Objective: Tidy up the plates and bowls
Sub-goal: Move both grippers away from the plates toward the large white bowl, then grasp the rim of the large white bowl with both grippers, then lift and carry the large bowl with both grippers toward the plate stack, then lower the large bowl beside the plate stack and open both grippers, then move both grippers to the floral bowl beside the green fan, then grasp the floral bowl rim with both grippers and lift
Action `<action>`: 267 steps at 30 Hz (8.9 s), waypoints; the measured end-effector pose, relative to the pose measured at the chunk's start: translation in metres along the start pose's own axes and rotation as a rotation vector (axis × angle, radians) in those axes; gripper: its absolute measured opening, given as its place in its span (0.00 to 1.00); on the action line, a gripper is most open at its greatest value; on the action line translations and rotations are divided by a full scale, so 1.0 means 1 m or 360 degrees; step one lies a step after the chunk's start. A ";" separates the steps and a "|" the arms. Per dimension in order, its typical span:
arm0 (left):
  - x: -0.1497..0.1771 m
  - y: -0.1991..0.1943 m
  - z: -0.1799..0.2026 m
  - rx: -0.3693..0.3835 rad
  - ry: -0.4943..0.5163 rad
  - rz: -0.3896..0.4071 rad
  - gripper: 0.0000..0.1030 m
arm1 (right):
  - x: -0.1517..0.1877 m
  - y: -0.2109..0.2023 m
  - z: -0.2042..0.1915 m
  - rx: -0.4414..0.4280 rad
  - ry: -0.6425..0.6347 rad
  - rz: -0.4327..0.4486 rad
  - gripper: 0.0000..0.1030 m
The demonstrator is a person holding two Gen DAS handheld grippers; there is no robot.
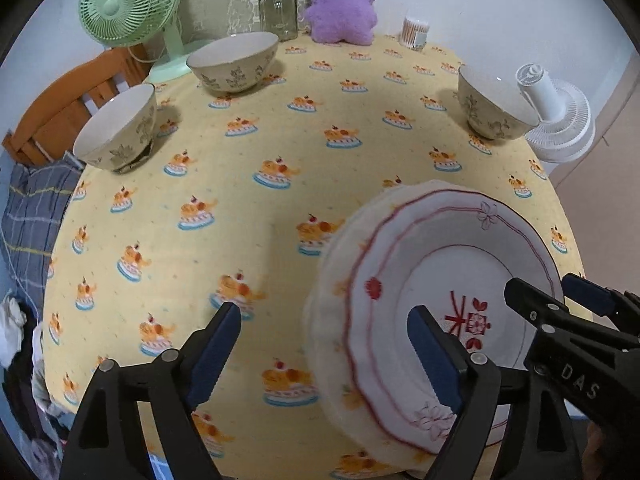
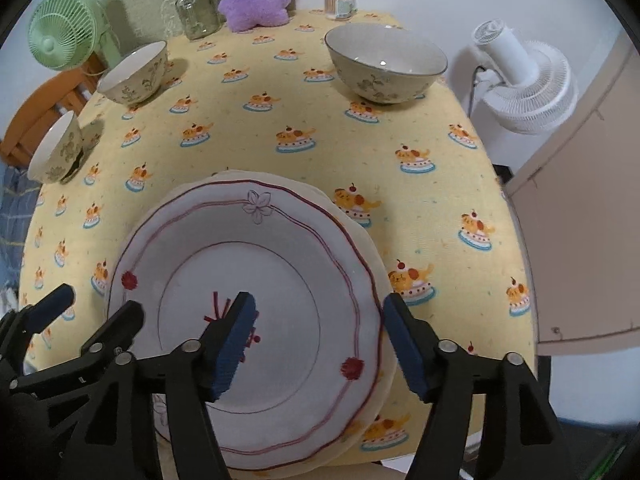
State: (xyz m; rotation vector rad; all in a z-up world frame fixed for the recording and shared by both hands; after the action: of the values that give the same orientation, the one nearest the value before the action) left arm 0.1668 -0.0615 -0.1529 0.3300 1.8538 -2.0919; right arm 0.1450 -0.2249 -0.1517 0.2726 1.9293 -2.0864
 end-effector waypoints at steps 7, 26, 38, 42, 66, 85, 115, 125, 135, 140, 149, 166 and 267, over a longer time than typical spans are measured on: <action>-0.016 -0.013 -0.037 0.0059 0.0070 0.0017 0.84 | 0.006 -0.015 -0.003 0.0153 0.0243 -0.0018 0.71; -0.084 -0.056 -0.145 0.0090 0.0067 0.0176 0.84 | -0.062 -0.074 -0.136 0.0152 0.0182 0.0262 0.71; -0.152 -0.050 -0.193 -0.0018 -0.0058 0.0293 0.83 | -0.147 -0.071 -0.197 -0.0023 0.0008 0.0422 0.71; -0.172 -0.043 -0.198 -0.0033 -0.0068 0.0313 0.83 | -0.175 -0.062 -0.209 -0.0071 -0.0015 0.0435 0.71; -0.242 0.057 -0.243 -0.0147 -0.0185 0.0217 0.51 | -0.273 0.043 -0.283 -0.0213 -0.0110 0.0280 0.39; -0.230 0.075 -0.240 -0.0165 -0.0119 0.0109 0.19 | -0.275 0.062 -0.298 -0.0228 -0.0175 0.0218 0.13; -0.122 0.019 -0.174 -0.0052 0.0002 0.0031 0.19 | -0.153 0.000 -0.241 -0.0100 -0.0029 0.0131 0.13; -0.078 0.010 -0.149 -0.0002 0.0080 -0.0025 0.19 | -0.099 -0.014 -0.214 -0.0055 0.0043 0.0098 0.13; -0.046 0.004 -0.133 0.0029 0.0138 -0.0066 0.19 | -0.066 -0.019 -0.197 -0.0037 0.0079 0.0085 0.13; -0.034 0.007 -0.132 0.0027 0.0143 -0.0109 0.19 | -0.052 -0.016 -0.194 -0.0040 0.0086 0.0058 0.13; -0.024 0.011 -0.137 -0.0039 0.0142 -0.0112 0.19 | -0.047 -0.011 -0.200 -0.0033 0.0020 0.0066 0.14; -0.023 -0.005 -0.130 0.0007 0.0163 -0.0053 0.73 | -0.046 -0.019 -0.206 -0.0042 -0.0033 0.0086 0.56; -0.308 0.135 -0.101 -0.0210 -0.0253 0.0198 0.22 | -0.365 0.117 -0.159 -0.0215 -0.0158 0.0298 0.24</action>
State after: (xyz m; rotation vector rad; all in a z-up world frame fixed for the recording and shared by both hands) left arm 0.4985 0.0519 -0.1724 0.2329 1.8176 -1.8475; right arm 0.5187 -0.0446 -0.1565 0.3017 1.8971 -1.8092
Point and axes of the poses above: each gripper's, at about its wrist camera, not at the fingertips, and y roughly the way its jaws point, z to its right, x to its underside, the point moved 9 cm from there along y, roughly the way its jaws point, and after that the axes turned 14 degrees about -y, right-handed, at the moved point
